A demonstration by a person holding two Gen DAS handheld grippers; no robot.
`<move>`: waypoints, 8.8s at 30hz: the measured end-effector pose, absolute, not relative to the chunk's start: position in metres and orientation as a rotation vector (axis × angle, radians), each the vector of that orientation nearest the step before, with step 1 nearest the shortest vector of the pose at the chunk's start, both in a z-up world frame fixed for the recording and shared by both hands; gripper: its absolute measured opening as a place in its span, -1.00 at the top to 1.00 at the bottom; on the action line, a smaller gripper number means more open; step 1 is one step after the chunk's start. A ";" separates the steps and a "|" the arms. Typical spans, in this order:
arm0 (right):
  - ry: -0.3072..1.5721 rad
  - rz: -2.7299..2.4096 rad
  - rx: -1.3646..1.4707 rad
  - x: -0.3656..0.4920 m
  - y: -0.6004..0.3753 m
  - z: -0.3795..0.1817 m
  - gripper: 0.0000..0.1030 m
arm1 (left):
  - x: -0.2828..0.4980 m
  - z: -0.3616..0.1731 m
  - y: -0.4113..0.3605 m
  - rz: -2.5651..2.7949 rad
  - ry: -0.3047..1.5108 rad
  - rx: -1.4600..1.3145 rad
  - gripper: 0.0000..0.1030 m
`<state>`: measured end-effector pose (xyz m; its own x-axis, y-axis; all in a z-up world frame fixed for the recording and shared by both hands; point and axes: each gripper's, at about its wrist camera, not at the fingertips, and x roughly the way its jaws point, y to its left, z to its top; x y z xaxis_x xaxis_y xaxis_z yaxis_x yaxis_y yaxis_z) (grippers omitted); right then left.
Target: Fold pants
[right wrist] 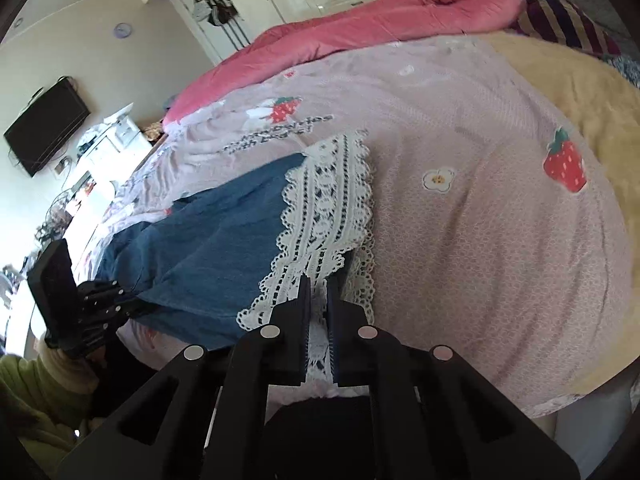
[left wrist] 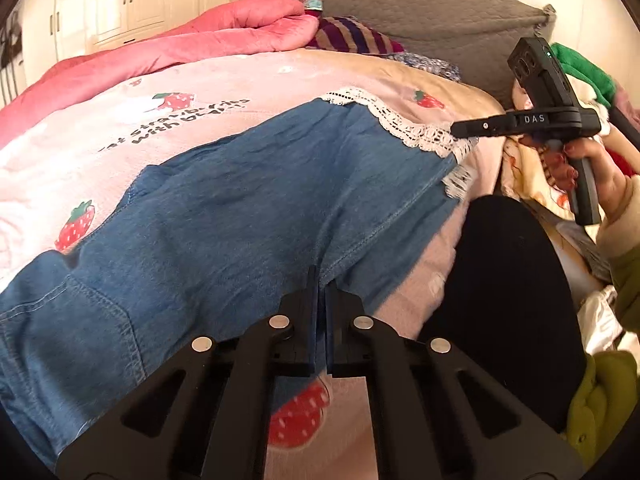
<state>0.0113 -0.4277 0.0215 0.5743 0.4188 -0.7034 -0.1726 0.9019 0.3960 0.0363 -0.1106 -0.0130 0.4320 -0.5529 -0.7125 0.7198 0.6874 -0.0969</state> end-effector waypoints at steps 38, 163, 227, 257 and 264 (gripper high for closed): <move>0.901 0.267 0.328 0.133 -0.408 0.019 -0.30 | 0.176 -0.011 -0.091 -0.590 0.940 0.292 -0.06; 0.883 0.082 0.358 -0.035 -0.401 0.016 -0.58 | 0.082 0.069 -0.078 -0.533 0.683 0.180 -0.81; 0.638 0.261 0.125 -0.014 -0.290 0.089 0.59 | 0.233 0.050 -0.189 -1.257 0.849 0.114 0.77; 0.814 0.706 -0.212 -0.003 -0.111 0.016 0.08 | 0.237 0.010 0.080 -0.800 0.983 -0.321 -0.22; 0.784 0.488 0.012 0.031 -0.185 0.036 -0.13 | 0.238 0.011 0.041 -0.841 1.080 -0.278 -0.39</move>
